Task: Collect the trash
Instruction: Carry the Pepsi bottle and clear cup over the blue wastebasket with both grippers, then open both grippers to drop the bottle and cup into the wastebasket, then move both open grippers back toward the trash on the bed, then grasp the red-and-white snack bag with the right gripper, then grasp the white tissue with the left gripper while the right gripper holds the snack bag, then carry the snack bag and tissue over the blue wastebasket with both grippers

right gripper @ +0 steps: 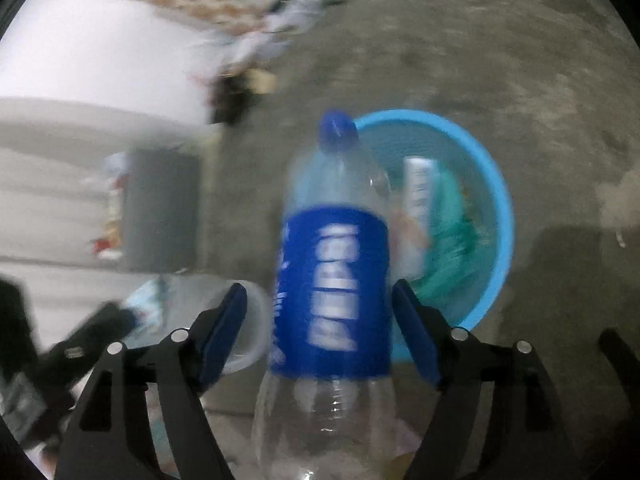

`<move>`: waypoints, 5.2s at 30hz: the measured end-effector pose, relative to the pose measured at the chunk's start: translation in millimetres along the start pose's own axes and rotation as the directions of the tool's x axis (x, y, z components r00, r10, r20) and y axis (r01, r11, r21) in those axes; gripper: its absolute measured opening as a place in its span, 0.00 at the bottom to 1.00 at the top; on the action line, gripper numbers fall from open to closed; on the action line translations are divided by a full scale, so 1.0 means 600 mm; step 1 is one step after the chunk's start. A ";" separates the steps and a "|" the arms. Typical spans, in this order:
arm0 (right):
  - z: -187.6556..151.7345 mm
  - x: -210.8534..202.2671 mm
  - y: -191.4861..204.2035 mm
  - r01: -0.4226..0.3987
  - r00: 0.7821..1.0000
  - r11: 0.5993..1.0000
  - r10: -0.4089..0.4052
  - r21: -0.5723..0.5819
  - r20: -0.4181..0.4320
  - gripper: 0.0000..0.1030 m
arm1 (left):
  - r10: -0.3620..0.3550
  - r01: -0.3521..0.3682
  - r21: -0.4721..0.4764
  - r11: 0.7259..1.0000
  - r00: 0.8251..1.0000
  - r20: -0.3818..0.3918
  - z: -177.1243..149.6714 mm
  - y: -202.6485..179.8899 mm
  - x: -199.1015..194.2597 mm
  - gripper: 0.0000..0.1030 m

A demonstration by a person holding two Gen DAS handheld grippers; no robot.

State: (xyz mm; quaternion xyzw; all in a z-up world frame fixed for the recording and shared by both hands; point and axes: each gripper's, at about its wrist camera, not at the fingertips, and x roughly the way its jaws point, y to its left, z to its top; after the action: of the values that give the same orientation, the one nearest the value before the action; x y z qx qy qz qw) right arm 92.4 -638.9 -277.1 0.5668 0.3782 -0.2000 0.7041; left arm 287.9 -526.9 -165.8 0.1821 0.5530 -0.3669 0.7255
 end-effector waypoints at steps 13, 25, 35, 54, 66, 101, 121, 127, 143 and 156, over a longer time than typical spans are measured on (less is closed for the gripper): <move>-0.057 -0.046 0.005 -0.043 0.989 0.998 0.037 0.041 0.143 0.71 | -0.119 0.143 -0.158 0.977 0.981 0.155 -0.039 0.091 -0.171 0.81; -0.199 -0.165 0.296 -0.123 0.971 0.910 0.193 -0.396 0.140 0.78 | -0.043 0.109 -0.146 0.983 0.917 0.396 -0.224 0.177 -0.528 0.82; -0.399 -0.164 0.453 -0.372 0.928 0.687 0.283 -0.625 -0.242 0.84 | 0.287 -0.051 -0.421 0.906 0.805 0.519 -0.542 0.325 -0.739 0.83; -0.791 -0.016 0.578 -0.726 0.524 0.542 0.039 -0.423 -0.851 0.84 | 0.621 -0.075 -0.880 0.470 0.736 0.269 -0.957 0.517 -0.743 0.86; -0.923 0.064 0.580 -0.674 0.454 0.602 -0.118 -0.427 -0.883 0.50 | 0.602 -0.055 -0.896 0.442 0.758 0.250 -1.003 0.541 -0.703 0.86; -0.602 0.028 0.408 -0.621 0.481 0.779 0.289 -0.089 -0.828 0.32 | 0.586 -0.226 -0.764 0.605 0.775 0.235 -0.820 0.576 -0.655 0.86; -0.629 0.046 0.446 -0.619 0.482 0.773 0.235 -0.139 -0.844 0.32 | 0.699 -0.502 -0.654 0.566 0.713 0.058 -0.725 0.630 -0.583 0.45; -0.631 0.032 0.450 -0.622 0.480 0.770 0.230 -0.143 -0.847 0.23 | 0.697 -0.499 -0.654 0.569 0.715 0.060 -0.725 0.629 -0.583 0.32; -0.632 0.026 0.458 -0.647 0.454 0.755 0.270 -0.106 -0.849 0.10 | 0.709 -0.493 -0.662 0.564 0.701 0.082 -0.730 0.619 -0.597 0.09; -0.629 0.012 0.476 -0.671 0.459 0.734 0.304 -0.102 -0.835 0.08 | 0.696 -0.424 -0.697 0.578 0.703 0.150 -0.749 0.599 -0.638 0.04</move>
State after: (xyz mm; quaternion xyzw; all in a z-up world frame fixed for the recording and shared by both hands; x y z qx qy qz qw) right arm 184.1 -200.5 -124.7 0.5147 0.4901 0.3663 0.6006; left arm 205.5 140.0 -3.3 0.0238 0.3862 0.0602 0.9201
